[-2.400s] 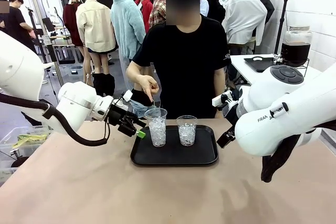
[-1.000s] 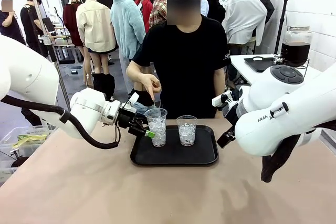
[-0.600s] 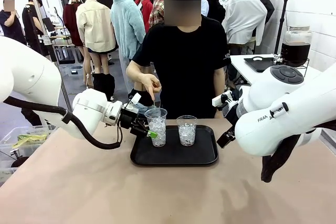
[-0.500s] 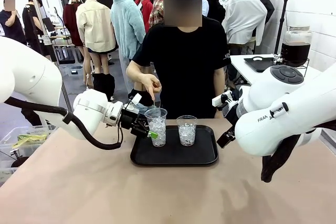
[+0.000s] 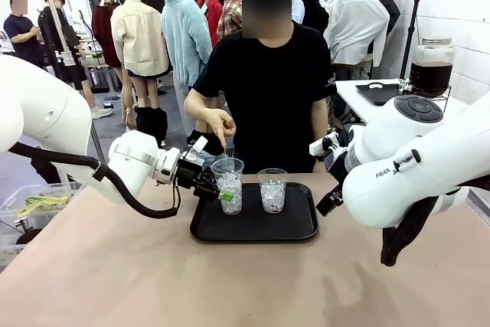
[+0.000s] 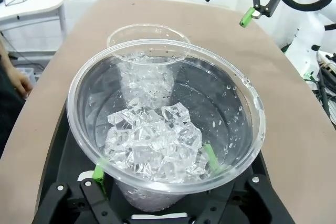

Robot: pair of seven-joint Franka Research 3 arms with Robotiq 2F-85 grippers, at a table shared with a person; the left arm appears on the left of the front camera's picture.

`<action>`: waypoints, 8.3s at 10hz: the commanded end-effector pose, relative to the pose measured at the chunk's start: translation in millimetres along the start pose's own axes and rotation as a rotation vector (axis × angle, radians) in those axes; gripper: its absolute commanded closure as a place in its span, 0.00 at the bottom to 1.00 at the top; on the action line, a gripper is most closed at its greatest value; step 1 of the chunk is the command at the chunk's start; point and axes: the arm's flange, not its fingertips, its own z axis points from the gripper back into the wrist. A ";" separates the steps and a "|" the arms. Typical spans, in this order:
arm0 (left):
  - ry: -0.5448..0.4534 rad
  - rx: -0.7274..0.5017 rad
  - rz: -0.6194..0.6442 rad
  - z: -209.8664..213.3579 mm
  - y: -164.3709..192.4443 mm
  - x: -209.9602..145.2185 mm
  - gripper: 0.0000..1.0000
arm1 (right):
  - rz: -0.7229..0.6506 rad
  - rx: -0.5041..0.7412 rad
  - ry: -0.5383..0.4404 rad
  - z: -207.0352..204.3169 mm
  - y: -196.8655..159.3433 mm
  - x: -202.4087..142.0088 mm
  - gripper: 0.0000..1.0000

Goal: Pour the drink into the iced cup.
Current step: Pick up the iced cup indicated by the human and present it to them, then open the gripper to release the iced cup you were holding, then pick up the iced cup indicated by the human and present it to them.

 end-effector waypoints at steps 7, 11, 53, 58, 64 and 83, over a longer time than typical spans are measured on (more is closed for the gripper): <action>-0.040 -0.007 -0.010 -2.0 2.9 -3.4 0.50 | -0.001 0.001 0.000 -0.1 0.5 -0.1 0.00; -0.040 -0.006 -0.003 8.9 -6.0 1.1 0.50 | -0.001 0.001 0.000 -0.1 0.5 -0.1 0.00; -0.063 0.337 -0.030 81.6 79.3 108.4 0.00 | -0.001 0.001 0.000 -0.1 0.5 -0.1 0.00; 0.002 0.689 0.122 89.7 62.6 103.6 0.00 | -0.001 0.001 0.000 -0.1 0.5 -0.1 0.00; 0.540 0.794 0.212 92.2 -74.5 101.3 0.00 | -0.001 0.001 0.000 -0.1 0.5 -0.1 0.00; 0.701 0.960 0.434 278.2 -209.8 39.3 0.00 | -0.001 0.001 0.000 -0.1 0.5 -0.1 0.00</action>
